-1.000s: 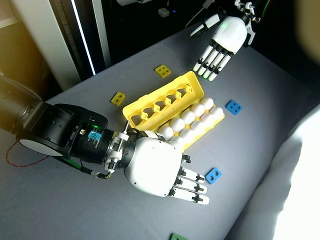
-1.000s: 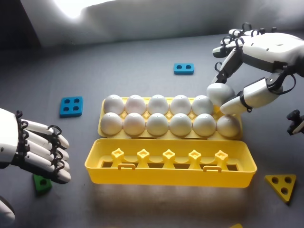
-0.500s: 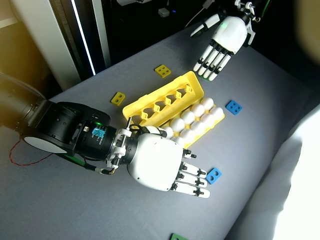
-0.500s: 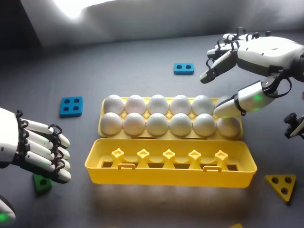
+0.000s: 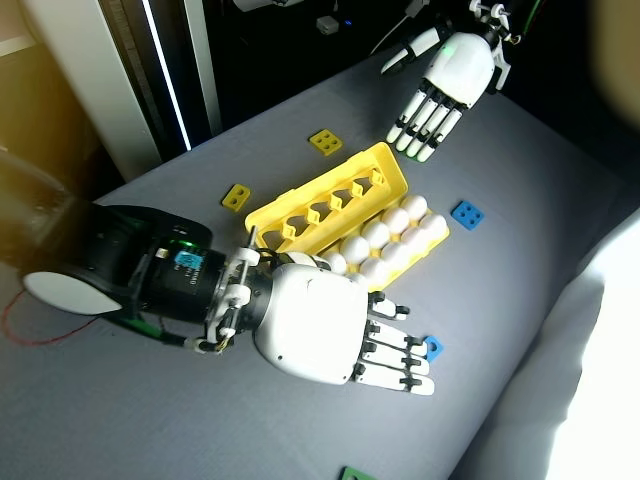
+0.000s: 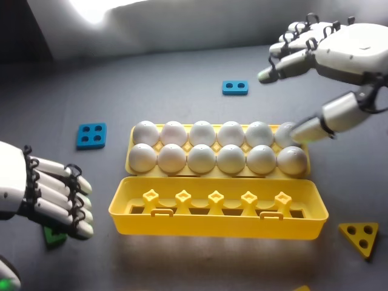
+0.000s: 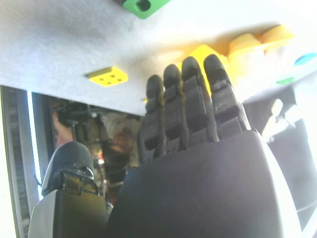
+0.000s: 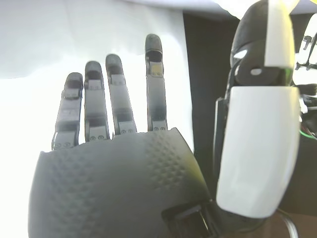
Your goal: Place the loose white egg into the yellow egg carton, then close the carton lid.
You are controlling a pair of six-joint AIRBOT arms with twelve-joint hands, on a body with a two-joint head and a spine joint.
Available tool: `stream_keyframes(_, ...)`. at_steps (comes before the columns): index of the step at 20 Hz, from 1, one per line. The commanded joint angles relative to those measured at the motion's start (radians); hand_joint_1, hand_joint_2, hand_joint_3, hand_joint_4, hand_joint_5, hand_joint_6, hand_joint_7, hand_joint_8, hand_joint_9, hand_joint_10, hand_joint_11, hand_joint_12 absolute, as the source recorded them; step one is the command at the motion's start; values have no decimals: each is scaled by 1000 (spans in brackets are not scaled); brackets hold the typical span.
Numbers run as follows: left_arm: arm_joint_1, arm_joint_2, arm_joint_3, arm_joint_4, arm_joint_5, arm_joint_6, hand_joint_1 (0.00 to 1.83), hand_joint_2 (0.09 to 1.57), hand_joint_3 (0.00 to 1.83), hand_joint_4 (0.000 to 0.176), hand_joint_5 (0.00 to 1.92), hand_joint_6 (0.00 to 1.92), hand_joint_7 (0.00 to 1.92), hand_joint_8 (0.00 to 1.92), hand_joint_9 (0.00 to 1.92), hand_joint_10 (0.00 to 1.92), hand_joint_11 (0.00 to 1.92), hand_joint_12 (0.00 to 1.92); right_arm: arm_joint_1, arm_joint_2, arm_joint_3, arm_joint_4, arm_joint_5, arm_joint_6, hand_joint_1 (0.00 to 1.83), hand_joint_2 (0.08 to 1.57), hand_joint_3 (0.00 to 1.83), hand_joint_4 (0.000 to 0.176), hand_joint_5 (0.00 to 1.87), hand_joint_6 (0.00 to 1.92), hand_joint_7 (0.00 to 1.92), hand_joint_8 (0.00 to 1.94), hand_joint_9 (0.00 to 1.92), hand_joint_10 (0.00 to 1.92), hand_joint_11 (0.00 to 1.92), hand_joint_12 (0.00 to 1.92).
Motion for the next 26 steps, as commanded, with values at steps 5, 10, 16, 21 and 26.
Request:
stream_keyframes(5,18,7,-25,-58,-35,-3,0,1149,3,0,302,0,305,0,253,1,0,431,7,122,-80,-325,132,252,649,820,0,166,370,0,157,0,78,3,0,0)
stream_keyframes(10,35,5,-59,-62,-2,13,0,1156,3,0,291,0,302,0,245,0,0,366,-22,265,-218,-342,136,293,562,847,10,51,249,0,175,9,75,0,0,0)
stream_keyframes(16,51,-1,-79,-74,38,32,0,1143,0,0,309,4,315,4,259,5,0,407,-6,423,-320,-501,140,376,540,841,4,0,191,2,166,4,92,7,67,36)
stream_keyframes(21,52,-7,-99,-80,69,41,0,1142,0,0,298,0,302,0,247,0,0,393,-3,539,-412,-534,133,416,587,848,0,0,194,2,181,2,142,8,0,496)
stream_keyframes(26,51,-15,-108,-84,98,46,0,1141,0,0,294,0,292,0,242,0,0,404,-12,559,-435,-552,133,455,556,859,3,0,165,0,163,0,137,1,0,517)
